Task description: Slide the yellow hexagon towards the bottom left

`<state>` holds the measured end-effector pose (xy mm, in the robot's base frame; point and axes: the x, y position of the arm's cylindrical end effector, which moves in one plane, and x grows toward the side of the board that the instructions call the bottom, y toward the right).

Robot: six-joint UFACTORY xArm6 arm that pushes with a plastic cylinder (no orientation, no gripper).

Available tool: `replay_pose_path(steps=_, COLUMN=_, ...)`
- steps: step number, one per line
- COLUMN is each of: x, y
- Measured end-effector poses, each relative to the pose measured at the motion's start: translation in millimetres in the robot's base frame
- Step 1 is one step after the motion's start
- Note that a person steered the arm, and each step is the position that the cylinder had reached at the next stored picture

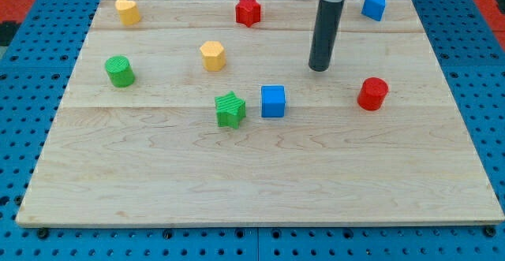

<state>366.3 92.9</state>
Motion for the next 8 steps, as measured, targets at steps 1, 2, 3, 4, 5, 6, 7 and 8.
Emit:
replay_pose_path(steps=1, x=10, y=-9)
replay_pose_path(steps=2, x=14, y=-58)
replay_pose_path(steps=3, x=-31, y=-85)
replay_pose_path(steps=4, x=-43, y=-134)
replay_pose_path(steps=5, x=-10, y=-207)
replay_pose_path(steps=6, x=-37, y=-202)
replay_pose_path(steps=7, x=-31, y=-251)
replay_pose_path(steps=8, x=-9, y=-234)
